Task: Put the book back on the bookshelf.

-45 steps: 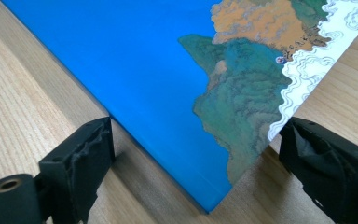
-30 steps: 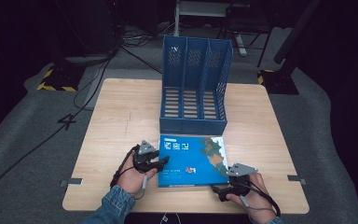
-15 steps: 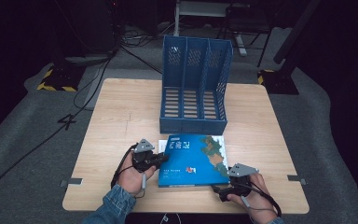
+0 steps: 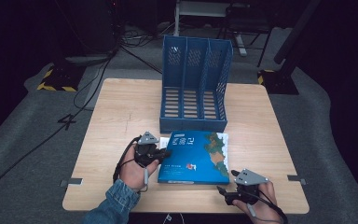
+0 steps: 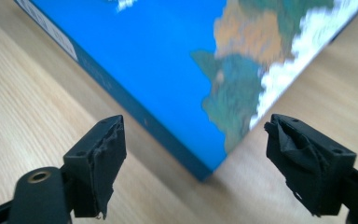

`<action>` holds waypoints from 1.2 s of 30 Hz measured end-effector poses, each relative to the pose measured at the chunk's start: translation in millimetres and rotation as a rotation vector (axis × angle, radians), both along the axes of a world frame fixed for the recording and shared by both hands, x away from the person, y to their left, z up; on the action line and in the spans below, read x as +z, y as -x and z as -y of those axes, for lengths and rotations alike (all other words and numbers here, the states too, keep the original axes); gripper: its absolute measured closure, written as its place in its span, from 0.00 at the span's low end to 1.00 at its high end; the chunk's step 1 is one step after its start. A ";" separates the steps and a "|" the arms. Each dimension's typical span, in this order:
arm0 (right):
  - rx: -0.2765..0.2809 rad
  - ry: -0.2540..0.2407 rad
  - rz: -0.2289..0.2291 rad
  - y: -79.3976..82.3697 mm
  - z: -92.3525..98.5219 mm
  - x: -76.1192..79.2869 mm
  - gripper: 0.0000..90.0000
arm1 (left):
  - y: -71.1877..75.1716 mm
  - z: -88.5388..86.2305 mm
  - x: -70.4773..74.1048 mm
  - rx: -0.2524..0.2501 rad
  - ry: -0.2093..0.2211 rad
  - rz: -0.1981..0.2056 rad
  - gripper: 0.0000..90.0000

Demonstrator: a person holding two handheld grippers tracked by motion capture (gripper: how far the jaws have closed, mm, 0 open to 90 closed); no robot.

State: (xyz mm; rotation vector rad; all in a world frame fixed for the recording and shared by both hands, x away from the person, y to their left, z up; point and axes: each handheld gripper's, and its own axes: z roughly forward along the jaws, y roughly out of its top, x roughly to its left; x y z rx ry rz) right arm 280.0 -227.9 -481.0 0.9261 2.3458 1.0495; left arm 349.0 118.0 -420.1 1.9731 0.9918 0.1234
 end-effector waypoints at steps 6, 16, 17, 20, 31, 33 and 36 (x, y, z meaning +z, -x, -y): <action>0.041 0.013 0.035 -3.3 -16.2 -2.2 0.20 | -5.3 4.0 14.5 -0.026 0.003 -0.008 0.93; 0.033 0.044 0.086 -10.3 -43.2 -10.1 0.04 | -10.4 11.7 25.3 -0.042 -0.008 0.014 0.93; 0.033 0.044 0.086 -10.3 -43.2 -10.1 0.04 | -10.4 11.7 25.3 -0.042 -0.008 0.014 0.93; 0.027 0.059 0.106 -13.6 -50.1 -12.3 0.01 | -11.5 13.3 27.6 -0.047 -0.008 0.017 0.93; 0.020 0.031 0.168 -28.2 -67.1 -16.4 0.00 | -17.0 20.0 30.3 -0.049 -0.008 0.022 0.93; 0.044 0.053 0.210 -28.7 -76.8 -18.9 0.00 | -17.1 21.1 30.9 -0.049 -0.010 0.017 0.93; 0.045 0.070 0.220 -29.0 -80.3 -19.1 0.00 | -17.5 21.6 31.2 -0.050 0.004 0.013 0.93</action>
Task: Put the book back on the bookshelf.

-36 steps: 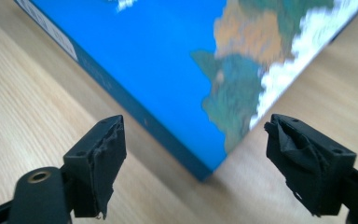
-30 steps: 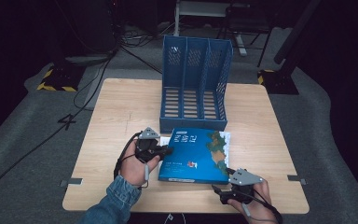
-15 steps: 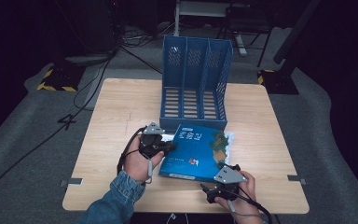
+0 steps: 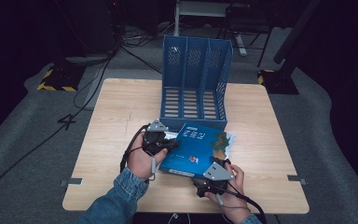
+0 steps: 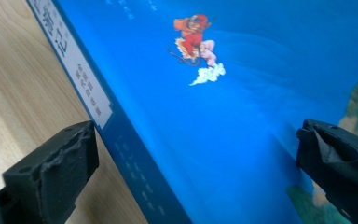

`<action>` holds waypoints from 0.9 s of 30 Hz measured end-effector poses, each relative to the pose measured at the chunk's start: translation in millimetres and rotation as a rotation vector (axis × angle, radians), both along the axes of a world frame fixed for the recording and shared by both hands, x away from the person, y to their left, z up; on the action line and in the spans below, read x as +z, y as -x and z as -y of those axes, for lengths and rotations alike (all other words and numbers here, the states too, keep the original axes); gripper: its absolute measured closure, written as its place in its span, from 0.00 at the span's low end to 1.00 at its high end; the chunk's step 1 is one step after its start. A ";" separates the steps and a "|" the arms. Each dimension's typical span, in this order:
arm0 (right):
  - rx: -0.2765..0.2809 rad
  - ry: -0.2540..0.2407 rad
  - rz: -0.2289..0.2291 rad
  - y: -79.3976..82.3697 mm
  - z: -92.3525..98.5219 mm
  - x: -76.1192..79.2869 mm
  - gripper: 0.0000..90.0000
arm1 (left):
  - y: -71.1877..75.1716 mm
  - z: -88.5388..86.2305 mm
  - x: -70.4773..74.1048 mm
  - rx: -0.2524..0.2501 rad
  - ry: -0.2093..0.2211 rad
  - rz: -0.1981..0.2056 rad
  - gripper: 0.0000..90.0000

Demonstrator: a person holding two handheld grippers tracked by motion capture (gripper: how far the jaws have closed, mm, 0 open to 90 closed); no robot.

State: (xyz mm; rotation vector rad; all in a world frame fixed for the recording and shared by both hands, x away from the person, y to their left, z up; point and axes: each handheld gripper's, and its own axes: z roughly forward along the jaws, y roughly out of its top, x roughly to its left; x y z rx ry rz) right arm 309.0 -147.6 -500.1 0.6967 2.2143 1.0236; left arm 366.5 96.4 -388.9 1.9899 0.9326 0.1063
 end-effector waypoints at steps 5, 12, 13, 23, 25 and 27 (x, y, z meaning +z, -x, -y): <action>-0.041 0.031 0.043 0.7 -6.1 -2.5 0.00 | 0.5 1.9 2.9 -0.015 0.025 -0.007 0.93; -0.092 0.085 0.097 -3.6 -15.3 -2.3 0.00 | 2.7 9.2 7.9 -0.039 0.040 -0.001 0.93; -0.083 0.096 0.100 -4.8 -16.1 -2.3 0.00 | 2.3 9.7 7.6 -0.040 0.042 -0.003 0.93; -0.099 0.173 0.193 -18.5 -20.4 -13.0 0.00 | -2.1 13.7 5.8 -0.049 0.049 -0.014 0.93; -0.098 0.173 0.197 -19.8 -20.4 -13.1 0.00 | -3.6 13.0 5.0 -0.046 0.045 -0.014 0.93; -0.097 0.175 0.201 -21.3 -20.3 -13.3 0.00 | -3.8 13.0 4.9 -0.043 0.043 -0.015 0.93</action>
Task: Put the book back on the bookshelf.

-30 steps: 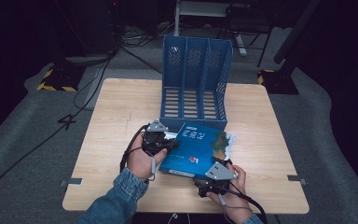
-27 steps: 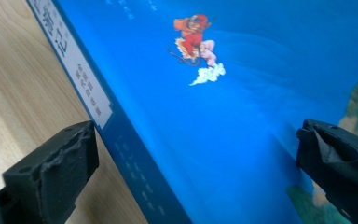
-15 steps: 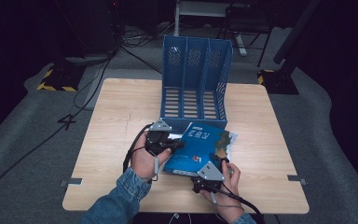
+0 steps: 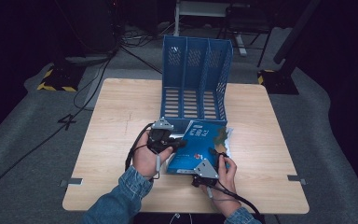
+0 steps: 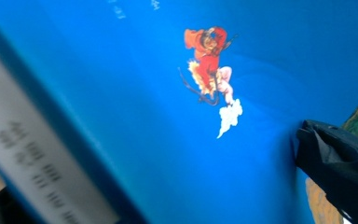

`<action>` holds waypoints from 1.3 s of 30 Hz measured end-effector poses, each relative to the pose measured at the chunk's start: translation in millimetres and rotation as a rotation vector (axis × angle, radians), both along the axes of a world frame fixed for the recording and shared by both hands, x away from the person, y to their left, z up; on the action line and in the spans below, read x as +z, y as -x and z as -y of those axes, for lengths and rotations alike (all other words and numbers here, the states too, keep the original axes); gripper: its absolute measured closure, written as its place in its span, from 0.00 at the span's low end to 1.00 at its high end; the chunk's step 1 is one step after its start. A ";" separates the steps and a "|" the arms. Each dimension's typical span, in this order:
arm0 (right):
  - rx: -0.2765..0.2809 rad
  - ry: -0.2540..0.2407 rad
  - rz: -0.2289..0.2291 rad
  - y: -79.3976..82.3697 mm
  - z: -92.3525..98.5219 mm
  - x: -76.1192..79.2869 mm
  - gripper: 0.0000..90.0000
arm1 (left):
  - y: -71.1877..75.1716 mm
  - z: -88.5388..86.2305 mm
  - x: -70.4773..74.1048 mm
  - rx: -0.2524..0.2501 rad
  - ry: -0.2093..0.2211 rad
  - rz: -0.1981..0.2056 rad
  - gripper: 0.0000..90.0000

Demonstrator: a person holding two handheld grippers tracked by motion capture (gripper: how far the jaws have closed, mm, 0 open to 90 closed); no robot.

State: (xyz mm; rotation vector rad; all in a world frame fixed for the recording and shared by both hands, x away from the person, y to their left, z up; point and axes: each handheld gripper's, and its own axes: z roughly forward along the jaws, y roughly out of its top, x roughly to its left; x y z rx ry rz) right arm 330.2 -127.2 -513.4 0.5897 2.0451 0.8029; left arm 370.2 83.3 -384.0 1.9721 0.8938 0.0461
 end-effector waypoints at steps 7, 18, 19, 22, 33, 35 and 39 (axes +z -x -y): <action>0.034 0.013 0.018 -5.5 3.7 -0.5 0.00 | -1.7 -1.3 -1.5 0.010 -0.002 0.006 0.93; 0.116 0.015 0.023 -12.8 7.8 -0.6 0.00 | -6.4 -2.8 -5.3 0.032 -0.018 0.000 0.93; 0.122 0.018 0.025 -13.6 7.3 -0.5 0.01 | -6.9 -3.0 -5.5 0.033 -0.023 0.005 0.93; 0.131 0.018 0.027 -15.9 4.3 -0.8 0.00 | -7.3 -2.9 -6.2 0.042 -0.025 0.010 0.93; 0.112 0.030 0.051 -16.5 -4.8 -2.0 0.01 | -5.9 -2.1 -7.0 0.044 -0.025 0.018 0.93; 0.116 0.035 0.059 -15.8 -5.5 -2.2 0.04 | -6.6 -2.5 -7.6 0.048 -0.032 0.021 0.93; 0.138 0.121 0.105 -7.4 -10.7 -1.8 0.20 | -10.4 -4.9 -11.6 0.062 -0.038 0.012 0.93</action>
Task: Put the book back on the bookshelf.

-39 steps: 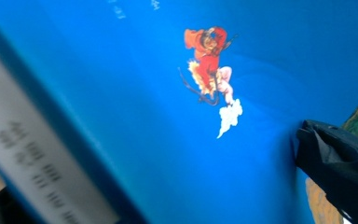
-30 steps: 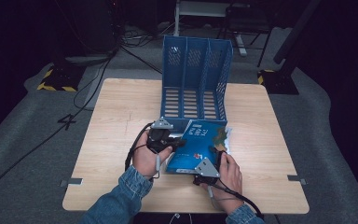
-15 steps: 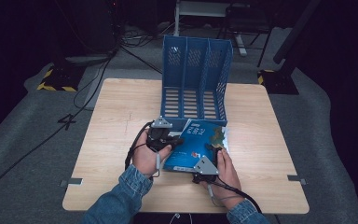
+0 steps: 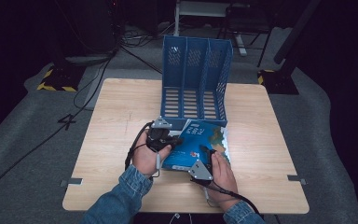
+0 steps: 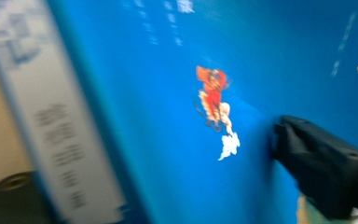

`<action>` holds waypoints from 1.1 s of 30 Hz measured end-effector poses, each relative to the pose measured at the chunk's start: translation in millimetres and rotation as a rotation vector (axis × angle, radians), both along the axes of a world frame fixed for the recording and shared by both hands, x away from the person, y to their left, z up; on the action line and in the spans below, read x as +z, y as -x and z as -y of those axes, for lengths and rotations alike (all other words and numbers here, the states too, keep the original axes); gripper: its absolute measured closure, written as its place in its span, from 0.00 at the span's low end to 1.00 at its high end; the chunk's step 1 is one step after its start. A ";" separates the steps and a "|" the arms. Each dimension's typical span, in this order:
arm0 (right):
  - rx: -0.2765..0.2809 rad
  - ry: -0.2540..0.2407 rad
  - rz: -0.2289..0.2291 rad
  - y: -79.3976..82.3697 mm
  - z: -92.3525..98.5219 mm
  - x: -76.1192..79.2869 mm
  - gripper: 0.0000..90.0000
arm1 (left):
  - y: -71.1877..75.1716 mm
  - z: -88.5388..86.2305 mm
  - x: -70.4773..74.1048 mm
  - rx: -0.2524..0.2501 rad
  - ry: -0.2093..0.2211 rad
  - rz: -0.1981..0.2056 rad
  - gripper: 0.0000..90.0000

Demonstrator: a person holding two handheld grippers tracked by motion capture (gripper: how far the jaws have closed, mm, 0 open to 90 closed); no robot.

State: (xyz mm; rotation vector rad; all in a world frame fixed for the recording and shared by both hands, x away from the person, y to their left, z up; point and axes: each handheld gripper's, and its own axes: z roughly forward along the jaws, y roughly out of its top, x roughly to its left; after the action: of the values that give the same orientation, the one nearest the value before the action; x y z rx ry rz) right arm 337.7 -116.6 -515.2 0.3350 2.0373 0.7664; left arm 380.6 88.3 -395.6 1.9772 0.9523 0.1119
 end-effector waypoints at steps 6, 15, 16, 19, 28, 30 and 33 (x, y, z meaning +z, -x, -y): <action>0.008 0.174 0.023 7.6 -9.7 7.3 0.47 | -3.5 -5.3 -5.6 0.033 -0.016 -0.004 0.93; 0.059 0.322 0.063 18.0 -9.1 24.7 0.64 | -10.7 -19.0 -14.5 0.087 0.056 -0.018 0.92; 0.066 0.310 0.062 19.9 -7.4 29.1 0.65 | -12.1 -21.1 -15.7 0.098 0.050 -0.018 0.92; 0.071 0.265 0.059 25.5 -4.2 37.8 0.67 | -14.8 -29.2 -19.2 0.117 0.107 -0.047 0.86; 0.027 0.097 0.018 29.4 3.6 61.4 0.69 | -10.1 -51.4 -21.9 0.207 0.225 0.082 0.63; 0.023 0.079 0.017 30.6 4.3 63.6 0.69 | -9.3 -55.4 -21.8 0.218 0.227 0.094 0.62; 0.010 0.030 0.003 32.5 6.0 70.7 0.69 | -8.4 -63.4 -27.0 0.240 0.207 0.091 0.62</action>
State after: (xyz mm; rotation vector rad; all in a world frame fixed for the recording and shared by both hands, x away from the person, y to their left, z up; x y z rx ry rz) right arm 305.2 -122.6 -444.5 0.3067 2.0473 0.7417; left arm 389.0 151.7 -422.6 1.6514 1.0932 0.2264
